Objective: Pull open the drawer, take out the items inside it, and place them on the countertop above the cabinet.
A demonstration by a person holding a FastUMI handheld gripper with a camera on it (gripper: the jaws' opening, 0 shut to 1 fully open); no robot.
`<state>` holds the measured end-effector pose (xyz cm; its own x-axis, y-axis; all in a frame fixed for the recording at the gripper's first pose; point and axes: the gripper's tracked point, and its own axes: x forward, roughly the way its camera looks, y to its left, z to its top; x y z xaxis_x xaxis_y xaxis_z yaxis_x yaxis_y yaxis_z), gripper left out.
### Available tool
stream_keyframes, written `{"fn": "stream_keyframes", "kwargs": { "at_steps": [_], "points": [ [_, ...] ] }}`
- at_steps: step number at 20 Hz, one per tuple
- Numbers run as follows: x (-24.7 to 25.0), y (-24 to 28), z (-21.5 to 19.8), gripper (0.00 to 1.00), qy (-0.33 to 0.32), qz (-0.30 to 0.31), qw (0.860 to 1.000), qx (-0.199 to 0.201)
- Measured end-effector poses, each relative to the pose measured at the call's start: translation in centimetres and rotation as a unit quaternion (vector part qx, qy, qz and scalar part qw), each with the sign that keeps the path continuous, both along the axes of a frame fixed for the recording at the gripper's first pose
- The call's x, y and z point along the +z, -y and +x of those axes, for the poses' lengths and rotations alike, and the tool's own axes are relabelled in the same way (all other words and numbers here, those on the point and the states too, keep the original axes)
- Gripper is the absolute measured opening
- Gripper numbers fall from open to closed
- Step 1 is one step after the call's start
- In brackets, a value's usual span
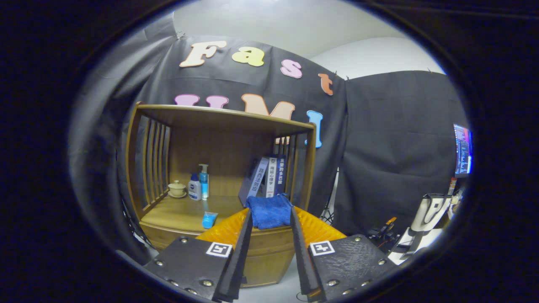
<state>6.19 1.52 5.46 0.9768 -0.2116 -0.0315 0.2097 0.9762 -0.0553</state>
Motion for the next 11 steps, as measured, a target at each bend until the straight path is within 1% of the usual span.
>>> {"fn": "stream_keyframes", "kwargs": {
  "at_steps": [5,11],
  "points": [
    [0.32,0.84,-0.91,0.53,0.008,0.006,1.000,-0.006],
    [-0.32,0.43,-0.59,0.53,0.000,0.005,1.000,0.001]
  ]
}}
